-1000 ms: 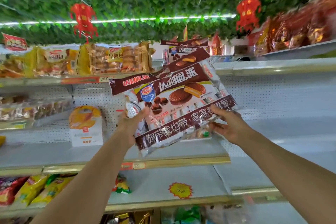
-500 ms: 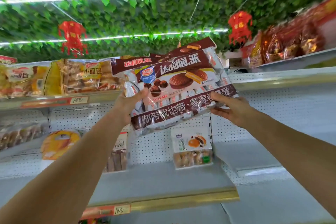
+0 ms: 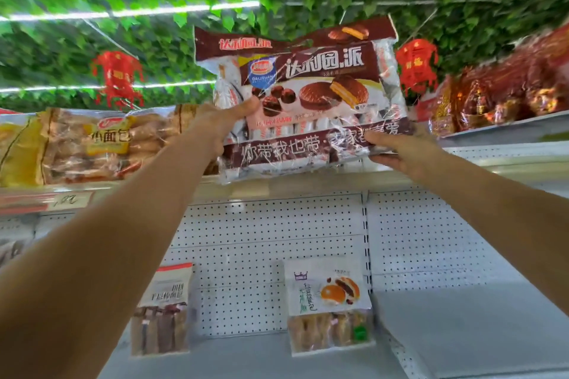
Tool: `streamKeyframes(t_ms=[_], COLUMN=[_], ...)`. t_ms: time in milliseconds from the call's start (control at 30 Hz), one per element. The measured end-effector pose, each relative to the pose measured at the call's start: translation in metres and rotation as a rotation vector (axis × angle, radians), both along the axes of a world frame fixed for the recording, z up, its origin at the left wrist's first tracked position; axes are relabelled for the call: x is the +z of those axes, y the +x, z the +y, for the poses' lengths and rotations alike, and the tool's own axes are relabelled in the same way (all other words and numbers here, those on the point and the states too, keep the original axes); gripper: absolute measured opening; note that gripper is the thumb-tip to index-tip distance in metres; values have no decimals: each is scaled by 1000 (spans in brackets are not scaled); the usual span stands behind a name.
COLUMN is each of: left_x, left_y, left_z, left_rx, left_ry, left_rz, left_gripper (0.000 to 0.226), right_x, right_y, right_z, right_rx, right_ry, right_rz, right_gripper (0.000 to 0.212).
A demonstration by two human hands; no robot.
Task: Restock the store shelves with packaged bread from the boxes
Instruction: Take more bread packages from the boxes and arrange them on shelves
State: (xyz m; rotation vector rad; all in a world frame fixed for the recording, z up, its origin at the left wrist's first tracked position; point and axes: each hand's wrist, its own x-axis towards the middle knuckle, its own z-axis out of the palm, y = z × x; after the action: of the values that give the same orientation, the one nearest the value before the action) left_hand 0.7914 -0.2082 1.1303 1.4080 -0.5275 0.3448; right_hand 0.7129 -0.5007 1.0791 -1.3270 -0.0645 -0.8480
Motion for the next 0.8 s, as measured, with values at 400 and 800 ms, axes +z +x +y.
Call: streamKeyframes(t_ms=[400,800], left_x=[34,17], left_y=[129,224], left_z=[-92,-125], left_rx=[180,162], left_ry=[101,158], left_rz=[-125,-16], left_gripper=[104,82], right_x=[56,49], right_y=[128,193], right_z=[-89,-123], right_rx=[-205,-344], right_ry=[-227,-562], right_rz=[243,576], right_gripper=[124,108])
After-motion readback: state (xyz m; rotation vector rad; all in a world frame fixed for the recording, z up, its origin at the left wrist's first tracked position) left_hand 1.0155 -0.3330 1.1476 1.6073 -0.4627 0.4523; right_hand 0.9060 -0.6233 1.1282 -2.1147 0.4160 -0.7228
